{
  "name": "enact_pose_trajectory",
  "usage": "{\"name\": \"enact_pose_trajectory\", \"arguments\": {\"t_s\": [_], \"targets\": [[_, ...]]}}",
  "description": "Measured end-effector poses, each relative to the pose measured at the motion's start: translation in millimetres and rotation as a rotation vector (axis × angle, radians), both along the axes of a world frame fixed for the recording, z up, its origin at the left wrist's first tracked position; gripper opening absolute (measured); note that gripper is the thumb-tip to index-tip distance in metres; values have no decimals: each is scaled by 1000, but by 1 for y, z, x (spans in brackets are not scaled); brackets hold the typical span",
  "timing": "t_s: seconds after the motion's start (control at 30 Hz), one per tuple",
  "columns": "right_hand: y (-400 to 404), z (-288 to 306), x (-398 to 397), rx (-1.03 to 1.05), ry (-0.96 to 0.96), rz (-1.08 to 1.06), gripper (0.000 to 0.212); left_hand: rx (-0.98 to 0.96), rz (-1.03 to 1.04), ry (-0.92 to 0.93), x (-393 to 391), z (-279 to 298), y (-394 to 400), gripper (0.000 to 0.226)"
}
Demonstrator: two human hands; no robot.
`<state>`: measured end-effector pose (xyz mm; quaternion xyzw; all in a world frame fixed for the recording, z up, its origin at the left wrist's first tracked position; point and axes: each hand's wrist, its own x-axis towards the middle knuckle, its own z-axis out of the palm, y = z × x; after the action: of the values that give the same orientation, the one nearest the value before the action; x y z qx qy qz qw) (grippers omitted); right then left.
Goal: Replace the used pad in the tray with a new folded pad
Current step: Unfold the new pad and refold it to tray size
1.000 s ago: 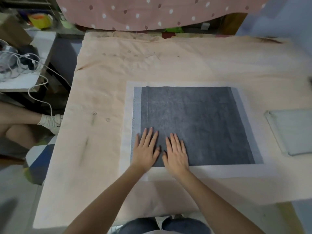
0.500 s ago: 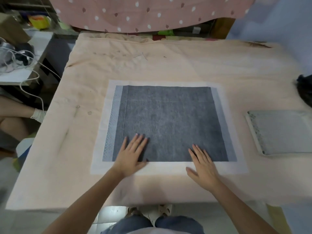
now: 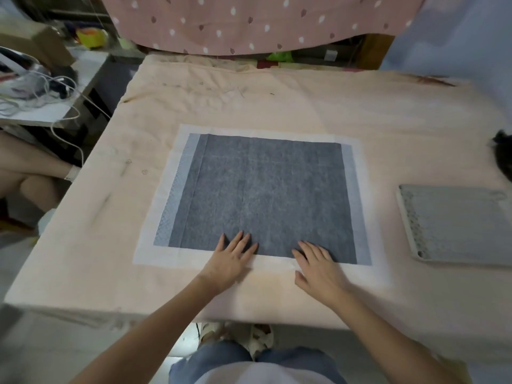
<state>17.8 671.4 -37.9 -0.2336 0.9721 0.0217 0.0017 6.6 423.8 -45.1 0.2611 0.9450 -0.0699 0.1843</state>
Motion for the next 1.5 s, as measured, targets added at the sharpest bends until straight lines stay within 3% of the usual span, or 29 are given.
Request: {"name": "enact_pose_trajectory", "arguments": {"t_s": [0.17, 0.37, 0.47, 0.67, 0.77, 1.03, 1.23, 1.4, 1.5], "targets": [[-13, 1, 3, -32, -5, -27, 51, -36, 89, 24, 1, 7, 7, 58], [-61, 6, 2, -42, -36, -65, 57, 241, 18, 355, 0, 16, 9, 54], [-77, 7, 2, -44, -9, -98, 52, 289, 25, 421, -1, 21, -1, 34], [-62, 8, 1, -76, -16, -119, 65, 173, -19, 425, 0, 30, -28, 31], [-40, 11, 4, -100, 10, -175, 61, 133, -20, 400, 2, 30, -47, 32], [11, 11, 28, -174, -154, -386, 42, 151, 19, 427, 22, 20, -79, 32], [7, 10, 38, -405, 4, -536, 32, 242, 157, 481, 29, 26, -79, 20], [-6, 20, 38, -525, 194, -626, 24, 384, 377, 517, 24, 40, -72, 22], [-9, 31, 30, -542, 314, -634, 29, 472, 479, 587, 11, 54, -69, 26]]}}
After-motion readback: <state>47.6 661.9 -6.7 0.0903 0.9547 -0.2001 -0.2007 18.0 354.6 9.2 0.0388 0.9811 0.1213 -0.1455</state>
